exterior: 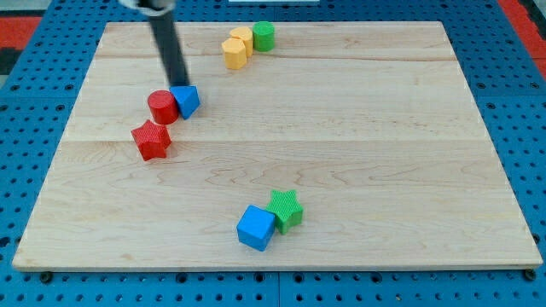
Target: Separate the red circle and red star
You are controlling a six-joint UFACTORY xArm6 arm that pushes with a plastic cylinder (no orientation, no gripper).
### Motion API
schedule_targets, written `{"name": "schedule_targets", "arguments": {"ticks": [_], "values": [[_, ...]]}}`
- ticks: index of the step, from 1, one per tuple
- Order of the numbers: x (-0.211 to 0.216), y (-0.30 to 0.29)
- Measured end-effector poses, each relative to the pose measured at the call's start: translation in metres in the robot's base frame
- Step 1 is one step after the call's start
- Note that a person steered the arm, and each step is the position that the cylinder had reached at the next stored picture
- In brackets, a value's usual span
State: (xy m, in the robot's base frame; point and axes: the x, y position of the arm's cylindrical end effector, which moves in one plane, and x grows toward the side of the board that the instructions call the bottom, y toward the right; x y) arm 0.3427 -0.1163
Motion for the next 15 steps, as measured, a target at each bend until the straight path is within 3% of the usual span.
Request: {"name": "schedule_targets", "arguments": {"ticks": [1,2,3,4,5,9,11,13,15], "values": [[0.038,0.038],[0.061,-0.008],[0.017,0.039],[-0.028,0.046],[-0.017,-0.014],[0.076,-0.070],[0.118,-0.050],[0.159,-0.085],[0.125,-0.019]]}}
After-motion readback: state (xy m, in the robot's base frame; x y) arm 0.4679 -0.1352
